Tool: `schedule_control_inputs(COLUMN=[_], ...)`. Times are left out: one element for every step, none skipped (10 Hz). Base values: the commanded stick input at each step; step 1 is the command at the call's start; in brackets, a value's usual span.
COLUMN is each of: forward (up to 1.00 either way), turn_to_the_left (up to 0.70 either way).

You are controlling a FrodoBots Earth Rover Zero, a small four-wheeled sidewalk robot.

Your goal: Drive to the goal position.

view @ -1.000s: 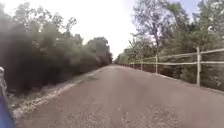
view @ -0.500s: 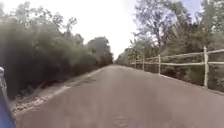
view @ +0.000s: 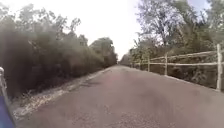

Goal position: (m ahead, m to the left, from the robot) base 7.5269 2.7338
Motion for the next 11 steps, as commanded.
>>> schedule_control_inputs(forward=[0.70,0.70,0.70,0.70,0.70,0.70,0.70,0.70,0.70,0.70,0.70], turn_to_the_left=[0.00,0.00,0.00,0.00,0.00,0.00,0.00,0.00,0.00,0.00,0.00])
